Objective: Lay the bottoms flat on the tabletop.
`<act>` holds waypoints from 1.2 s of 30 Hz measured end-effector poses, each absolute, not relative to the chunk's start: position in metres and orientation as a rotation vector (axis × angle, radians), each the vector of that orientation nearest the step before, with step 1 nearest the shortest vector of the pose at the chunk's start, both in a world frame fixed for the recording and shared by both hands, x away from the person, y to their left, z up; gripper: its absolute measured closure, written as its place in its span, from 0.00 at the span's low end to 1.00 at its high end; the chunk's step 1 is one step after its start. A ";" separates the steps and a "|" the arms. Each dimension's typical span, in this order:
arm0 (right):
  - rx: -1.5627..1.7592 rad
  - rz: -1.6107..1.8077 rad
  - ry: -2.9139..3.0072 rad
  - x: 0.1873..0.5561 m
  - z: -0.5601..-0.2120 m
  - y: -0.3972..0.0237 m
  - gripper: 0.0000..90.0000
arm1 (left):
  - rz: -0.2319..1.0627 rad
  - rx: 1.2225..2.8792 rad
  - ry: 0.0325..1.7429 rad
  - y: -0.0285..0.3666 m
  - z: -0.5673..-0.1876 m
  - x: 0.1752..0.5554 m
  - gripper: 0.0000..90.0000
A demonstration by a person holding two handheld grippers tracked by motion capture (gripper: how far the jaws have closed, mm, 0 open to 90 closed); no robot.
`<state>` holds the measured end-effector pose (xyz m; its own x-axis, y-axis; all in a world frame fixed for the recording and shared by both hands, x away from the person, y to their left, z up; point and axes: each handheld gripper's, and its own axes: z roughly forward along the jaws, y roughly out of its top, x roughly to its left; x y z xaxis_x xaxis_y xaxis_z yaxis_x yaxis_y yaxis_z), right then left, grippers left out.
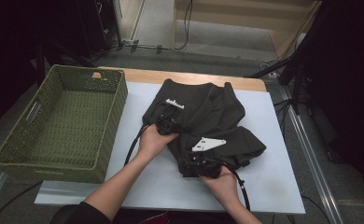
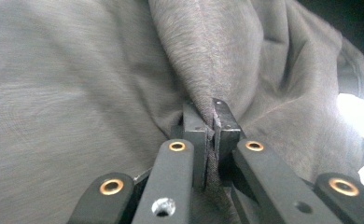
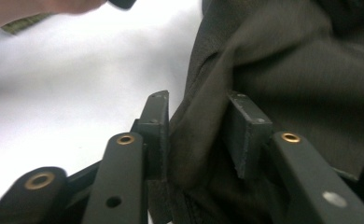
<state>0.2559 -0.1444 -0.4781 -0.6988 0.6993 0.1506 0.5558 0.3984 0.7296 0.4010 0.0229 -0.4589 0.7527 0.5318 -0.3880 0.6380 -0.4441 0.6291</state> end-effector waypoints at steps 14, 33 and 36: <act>1.223 1.202 2.393 0.258 -0.465 -0.192 0.54 | -0.132 1.996 1.063 0.077 -0.454 0.427 0.98; 1.340 1.175 2.307 0.244 -0.463 -0.250 0.53 | -0.062 1.968 1.244 0.116 -0.469 0.444 0.96; 1.339 1.173 2.298 0.242 -0.462 -0.255 0.52 | -0.070 1.968 1.222 0.114 -0.466 0.442 0.90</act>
